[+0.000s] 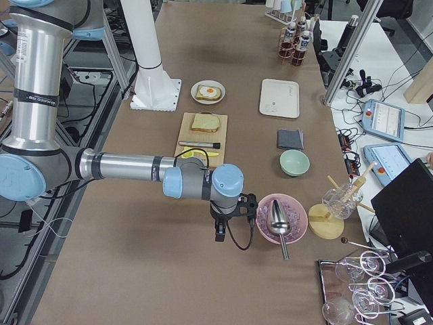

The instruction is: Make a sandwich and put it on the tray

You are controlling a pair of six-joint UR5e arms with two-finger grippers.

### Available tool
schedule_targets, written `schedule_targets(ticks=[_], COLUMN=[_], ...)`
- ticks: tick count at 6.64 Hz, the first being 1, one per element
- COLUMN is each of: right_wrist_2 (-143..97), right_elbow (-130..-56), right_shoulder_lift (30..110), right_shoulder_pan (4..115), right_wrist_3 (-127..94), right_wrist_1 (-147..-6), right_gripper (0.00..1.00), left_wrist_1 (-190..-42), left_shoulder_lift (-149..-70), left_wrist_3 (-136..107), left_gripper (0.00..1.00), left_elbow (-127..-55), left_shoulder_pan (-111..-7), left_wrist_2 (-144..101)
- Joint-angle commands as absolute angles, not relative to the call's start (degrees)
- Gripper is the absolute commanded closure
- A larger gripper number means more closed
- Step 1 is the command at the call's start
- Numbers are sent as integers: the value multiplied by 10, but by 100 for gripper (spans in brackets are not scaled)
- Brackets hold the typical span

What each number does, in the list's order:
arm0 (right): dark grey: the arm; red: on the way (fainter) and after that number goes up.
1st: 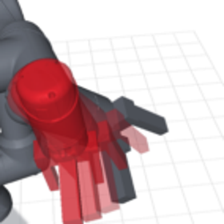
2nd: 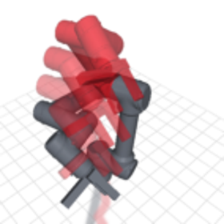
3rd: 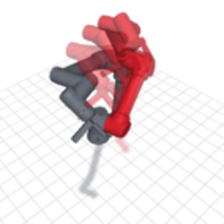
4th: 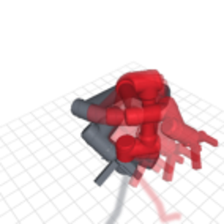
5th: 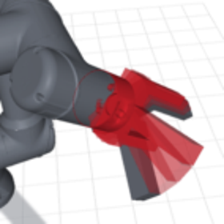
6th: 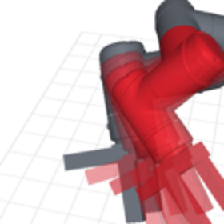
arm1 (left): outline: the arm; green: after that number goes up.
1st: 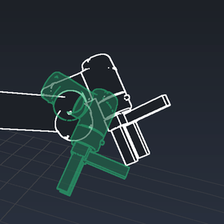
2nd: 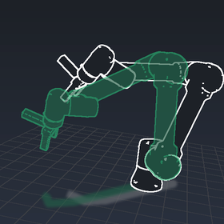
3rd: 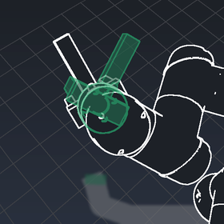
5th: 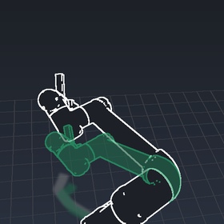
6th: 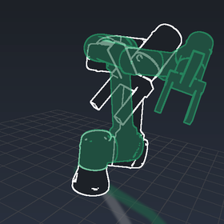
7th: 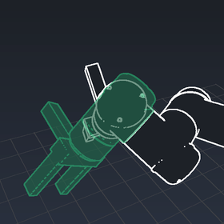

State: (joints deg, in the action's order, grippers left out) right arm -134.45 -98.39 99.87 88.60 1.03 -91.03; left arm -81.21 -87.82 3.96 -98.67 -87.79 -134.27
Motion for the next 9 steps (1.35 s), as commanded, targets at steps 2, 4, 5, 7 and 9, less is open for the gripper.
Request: schedule_targets(ticks=[2,4,5,7,9], right_wrist_2=[-1344,-1344,-1344,-1344,-1344], right_elbow=[-983,-984,-984,-983,-991], right_shoulder_lift=[998,998,998,999,991], right_shoulder_pan=[886,886,886,886,886], right_wrist_3=[10,10,10,10,7], right_wrist_1=[-911,-911,-911,-911,-911], right_gripper=[0,0,0,0,0], left_wrist_1=[-814,-815,-815,-866,-924], left_shoulder_lift=[-885,-897,-901,-905,-907], left_wrist_3=[40,36,36,34,34], left_gripper=[2,2,2,2,2], left_elbow=[-991,-993,-1001,-994,-993], left_shoulder_pan=[-876,-876,-877,-878,-877], left_wrist_2=[-1345,-1346,-1363,-1427,-1430])
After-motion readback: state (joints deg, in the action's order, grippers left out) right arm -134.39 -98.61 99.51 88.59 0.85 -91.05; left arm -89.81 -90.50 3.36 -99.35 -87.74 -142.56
